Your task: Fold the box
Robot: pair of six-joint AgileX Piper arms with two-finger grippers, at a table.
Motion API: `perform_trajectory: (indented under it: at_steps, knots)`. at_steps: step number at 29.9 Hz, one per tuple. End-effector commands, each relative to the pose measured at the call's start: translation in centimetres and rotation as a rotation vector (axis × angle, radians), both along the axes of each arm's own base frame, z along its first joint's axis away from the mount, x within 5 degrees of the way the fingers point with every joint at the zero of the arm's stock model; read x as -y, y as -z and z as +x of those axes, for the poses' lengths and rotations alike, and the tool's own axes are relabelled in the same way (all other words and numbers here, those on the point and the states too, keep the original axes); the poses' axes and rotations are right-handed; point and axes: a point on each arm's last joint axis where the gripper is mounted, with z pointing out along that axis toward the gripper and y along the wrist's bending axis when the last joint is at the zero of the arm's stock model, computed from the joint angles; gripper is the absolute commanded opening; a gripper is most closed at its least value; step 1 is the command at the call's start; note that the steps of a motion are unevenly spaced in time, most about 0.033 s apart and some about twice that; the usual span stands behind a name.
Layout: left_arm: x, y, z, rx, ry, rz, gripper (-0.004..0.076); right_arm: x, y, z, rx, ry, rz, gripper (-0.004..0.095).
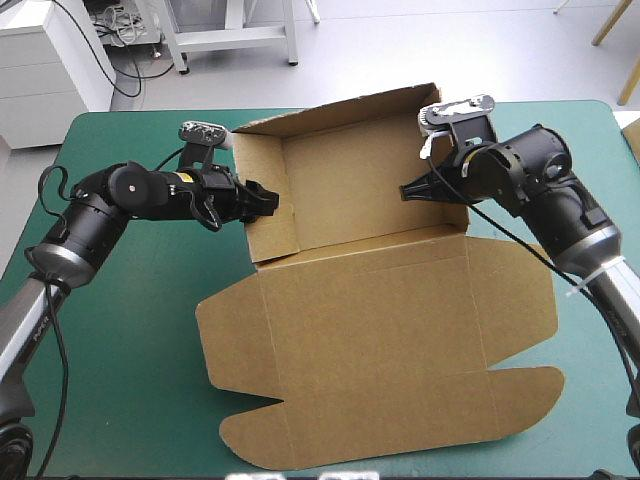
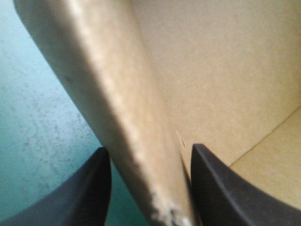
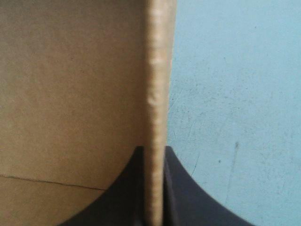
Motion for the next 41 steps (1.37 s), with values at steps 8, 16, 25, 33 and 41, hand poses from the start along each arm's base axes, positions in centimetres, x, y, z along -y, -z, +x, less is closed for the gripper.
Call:
perform_trajectory:
  at_steps: [8, 16, 25, 33, 41]
  knots:
    - [0.3, -1.6, 0.0, 0.056, -0.119, 0.126, 0.0057, -3.5, -0.1, 0.4, 0.052, -0.073, 0.081, -0.0014]
    - [0.7, 0.1, 1.3, 0.017, -0.115, 0.166, -0.0008, -3.9, 0.9, 1.0, 0.018, -0.065, 0.069, -0.0016]
    - [0.7, 3.0, 3.2, -0.017, -0.110, 0.299, -0.0008, -2.5, 3.5, 3.7, -0.070, 0.012, 0.060, -0.0016]
    - [1.3, 5.6, 5.0, -0.047, -0.109, 0.316, -0.0008, -0.7, 7.5, 7.0, -0.212, 0.041, 0.069, -0.0016]
    - [2.0, 9.9, 6.7, -0.160, -0.095, 0.354, -0.0008, -1.3, 12.4, 9.2, -0.319, 0.025, -0.009, -0.0016]
